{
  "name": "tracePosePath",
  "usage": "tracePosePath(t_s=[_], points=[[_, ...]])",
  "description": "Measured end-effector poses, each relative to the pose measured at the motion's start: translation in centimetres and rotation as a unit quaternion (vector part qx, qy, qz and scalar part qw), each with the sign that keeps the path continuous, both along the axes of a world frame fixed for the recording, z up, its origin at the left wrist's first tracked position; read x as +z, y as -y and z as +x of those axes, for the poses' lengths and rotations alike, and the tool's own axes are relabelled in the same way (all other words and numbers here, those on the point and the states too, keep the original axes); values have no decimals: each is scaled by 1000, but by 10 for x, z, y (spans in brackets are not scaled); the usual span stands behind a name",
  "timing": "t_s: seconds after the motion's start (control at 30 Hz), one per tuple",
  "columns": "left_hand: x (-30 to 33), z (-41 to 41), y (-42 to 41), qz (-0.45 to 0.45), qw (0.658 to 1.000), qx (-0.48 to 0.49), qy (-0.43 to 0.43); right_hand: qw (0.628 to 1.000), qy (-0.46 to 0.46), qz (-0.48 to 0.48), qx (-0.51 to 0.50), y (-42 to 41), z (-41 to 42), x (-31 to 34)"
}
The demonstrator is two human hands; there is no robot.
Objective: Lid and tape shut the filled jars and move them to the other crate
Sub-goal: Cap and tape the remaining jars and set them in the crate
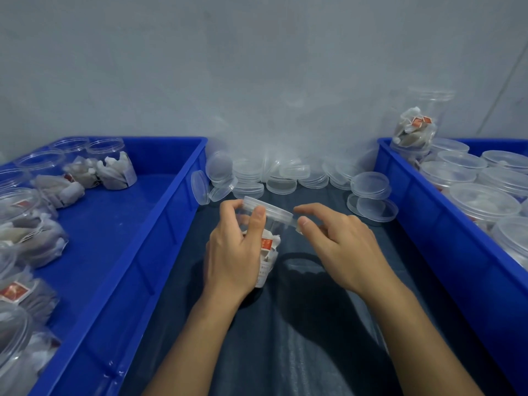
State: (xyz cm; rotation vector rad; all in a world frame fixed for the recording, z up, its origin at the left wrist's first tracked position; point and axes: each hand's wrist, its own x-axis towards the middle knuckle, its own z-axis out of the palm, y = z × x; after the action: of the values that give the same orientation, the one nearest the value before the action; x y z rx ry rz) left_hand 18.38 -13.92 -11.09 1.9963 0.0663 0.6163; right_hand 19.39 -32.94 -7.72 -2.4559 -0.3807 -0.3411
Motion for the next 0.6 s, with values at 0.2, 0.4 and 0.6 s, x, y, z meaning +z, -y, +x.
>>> tracePosePath(t_s=[0.2, 0.4, 0.6], points=[[0, 1, -1, -19, 1000, -2, -5, 1000, -9, -14, 8, 0, 1, -2], [3, 1, -5, -30, 999, -17, -3, 998, 9, -59, 1, -4, 5, -11], [6, 1, -3, -56, 998, -35, -9, 997, 29, -75, -9, -7, 9, -17]])
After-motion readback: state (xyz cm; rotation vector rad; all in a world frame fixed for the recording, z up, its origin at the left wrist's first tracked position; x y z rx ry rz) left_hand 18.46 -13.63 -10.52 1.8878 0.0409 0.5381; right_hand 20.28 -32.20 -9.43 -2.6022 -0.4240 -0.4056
